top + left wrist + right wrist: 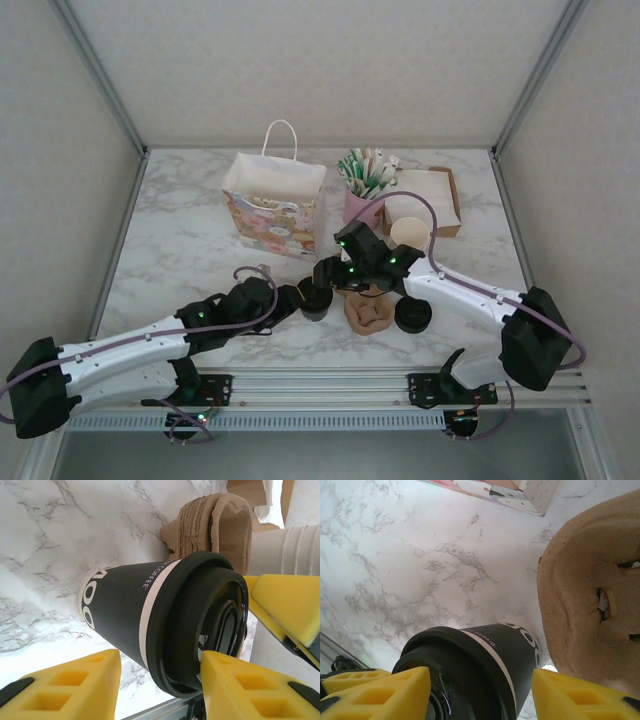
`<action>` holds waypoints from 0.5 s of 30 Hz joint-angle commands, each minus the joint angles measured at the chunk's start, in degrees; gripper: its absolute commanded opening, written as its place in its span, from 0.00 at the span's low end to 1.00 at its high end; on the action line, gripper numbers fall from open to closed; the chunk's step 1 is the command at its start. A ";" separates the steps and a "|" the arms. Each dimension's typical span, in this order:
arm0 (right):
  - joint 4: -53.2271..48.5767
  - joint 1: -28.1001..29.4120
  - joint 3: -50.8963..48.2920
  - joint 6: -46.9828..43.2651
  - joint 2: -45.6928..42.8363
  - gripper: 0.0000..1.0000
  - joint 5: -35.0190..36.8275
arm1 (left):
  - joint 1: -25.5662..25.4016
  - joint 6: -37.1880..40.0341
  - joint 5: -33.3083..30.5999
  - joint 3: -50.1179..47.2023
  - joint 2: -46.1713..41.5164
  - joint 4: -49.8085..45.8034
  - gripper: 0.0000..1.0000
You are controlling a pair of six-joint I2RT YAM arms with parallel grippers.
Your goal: Pack the takeout coffee
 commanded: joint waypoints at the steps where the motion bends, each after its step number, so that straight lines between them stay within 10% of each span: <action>1: 0.69 -0.34 -0.46 -0.21 1.02 0.56 -0.61 | -0.59 -0.41 -0.21 -1.12 0.85 0.02 0.45; 15: 2.37 -0.34 -4.68 3.13 2.39 0.47 -0.20 | -1.03 1.42 0.04 -0.24 4.79 -2.22 0.43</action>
